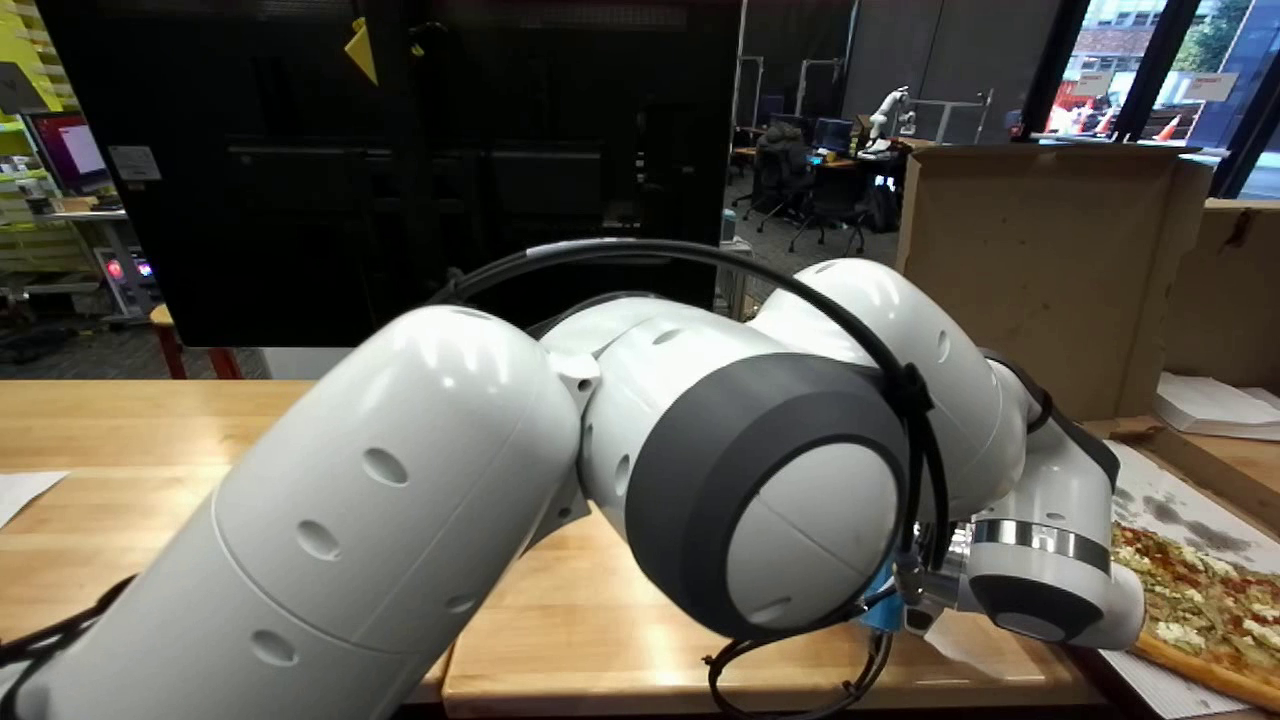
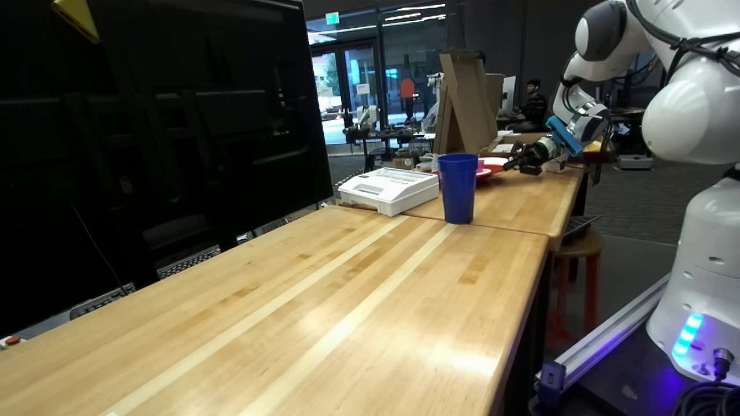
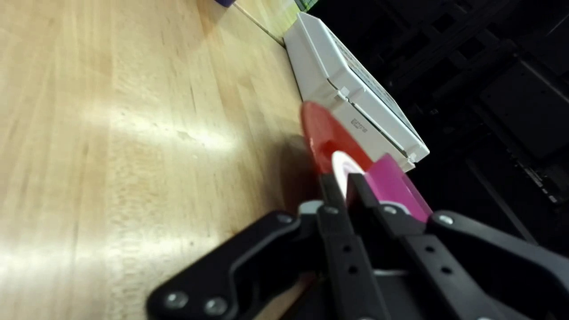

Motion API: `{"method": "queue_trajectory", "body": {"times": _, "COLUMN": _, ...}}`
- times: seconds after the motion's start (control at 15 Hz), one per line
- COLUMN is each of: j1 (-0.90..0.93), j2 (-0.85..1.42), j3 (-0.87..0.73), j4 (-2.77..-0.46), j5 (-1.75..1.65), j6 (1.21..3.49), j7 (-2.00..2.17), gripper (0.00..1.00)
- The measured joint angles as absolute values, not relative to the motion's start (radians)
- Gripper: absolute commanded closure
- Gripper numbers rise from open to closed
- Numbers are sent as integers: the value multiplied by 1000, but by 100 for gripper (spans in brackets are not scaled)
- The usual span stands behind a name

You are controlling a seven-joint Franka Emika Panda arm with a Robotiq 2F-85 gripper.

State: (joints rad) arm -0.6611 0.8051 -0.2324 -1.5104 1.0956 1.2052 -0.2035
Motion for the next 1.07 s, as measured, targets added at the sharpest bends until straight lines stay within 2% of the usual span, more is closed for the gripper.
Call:
{"method": "queue_trajectory", "body": {"times": 0.13, "j1": -659, "j2": 811, "j3": -232, "j4": -1498, "j5": 1084, "j6": 1199, "j7": -183, "gripper": 46}}
{"method": "queue_trajectory", "body": {"times": 0.2, "j1": -658, "j2": 814, "j3": -232, "j4": -1493, "j5": 1080, "j6": 1197, "j7": -175, "gripper": 47}}
{"method": "queue_trajectory", "body": {"times": 0.27, "j1": -657, "j2": 817, "j3": -232, "j4": -1487, "j5": 1077, "j6": 1194, "j7": -166, "gripper": 43}}
{"method": "queue_trajectory", "body": {"times": 0.47, "j1": -656, "j2": 824, "j3": -232, "j4": -1474, "j5": 1071, "j6": 1188, "j7": -145, "gripper": 21}}
{"method": "queue_trajectory", "body": {"times": 0.6, "j1": -655, "j2": 825, "j3": -232, "j4": -1471, "j5": 1070, "j6": 1188, "j7": -139, "gripper": 12}}
{"method": "queue_trajectory", "body": {"times": 0.73, "j1": -655, "j2": 827, "j3": -231, "j4": -1469, "j5": 1070, "j6": 1187, "j7": -138, "gripper": 9}}
{"method": "queue_trajectory", "body": {"times": 0.8, "j1": -655, "j2": 827, "j3": -231, "j4": -1468, "j5": 1070, "j6": 1187, "j7": -138, "gripper": 0}}
{"method": "queue_trajectory", "body": {"times": 1.07, "j1": -662, "j2": 822, "j3": -231, "j4": -1481, "j5": 1105, "j6": 1188, "j7": -160, "gripper": 0}}
